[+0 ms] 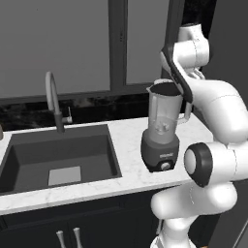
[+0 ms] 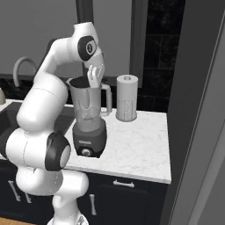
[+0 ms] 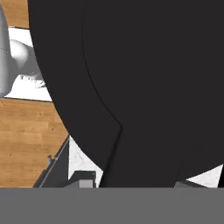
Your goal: Close the lid blender by securely placing the lid on top.
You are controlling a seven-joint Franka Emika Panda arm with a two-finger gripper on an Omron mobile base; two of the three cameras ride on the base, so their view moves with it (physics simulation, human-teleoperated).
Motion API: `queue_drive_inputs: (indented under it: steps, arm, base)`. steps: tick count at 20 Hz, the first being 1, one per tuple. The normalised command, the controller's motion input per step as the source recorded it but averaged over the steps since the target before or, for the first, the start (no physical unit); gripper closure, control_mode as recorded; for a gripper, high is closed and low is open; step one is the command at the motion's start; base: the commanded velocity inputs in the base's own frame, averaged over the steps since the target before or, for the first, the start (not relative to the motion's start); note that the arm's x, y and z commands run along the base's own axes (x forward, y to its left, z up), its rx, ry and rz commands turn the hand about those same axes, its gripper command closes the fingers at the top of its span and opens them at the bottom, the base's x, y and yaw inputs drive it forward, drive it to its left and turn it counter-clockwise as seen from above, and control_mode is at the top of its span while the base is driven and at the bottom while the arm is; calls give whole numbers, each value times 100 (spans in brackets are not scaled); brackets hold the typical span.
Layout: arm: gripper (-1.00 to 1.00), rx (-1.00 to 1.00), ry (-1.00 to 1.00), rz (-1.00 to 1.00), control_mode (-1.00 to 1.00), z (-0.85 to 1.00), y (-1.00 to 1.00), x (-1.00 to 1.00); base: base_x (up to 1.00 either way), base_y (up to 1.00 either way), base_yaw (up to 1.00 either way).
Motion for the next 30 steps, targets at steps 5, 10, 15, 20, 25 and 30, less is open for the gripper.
queue_drive_inputs:
  steps: [5, 10, 15, 20, 25, 30]
  arm:
    - [100, -3, -11, 0, -100, -50, 0, -32]
    - [100, 1, -18, 0, -100, -24, 0, -6]
    - [100, 6, -17, 0, -100, -20, 0, -9]
    - [100, -1, 0, 0, -100, 0, 0, 0]
    - [100, -10, 16, 0, -100, -7, 0, 1]
    - [100, -1, 10, 0, -100, -8, 0, 0]
  base:
    - [0, 0, 0]
    - [0, 0, 0]
    - [0, 0, 0]
    - [0, 0, 0]
    - [0, 0, 0]
    - [0, 0, 0]
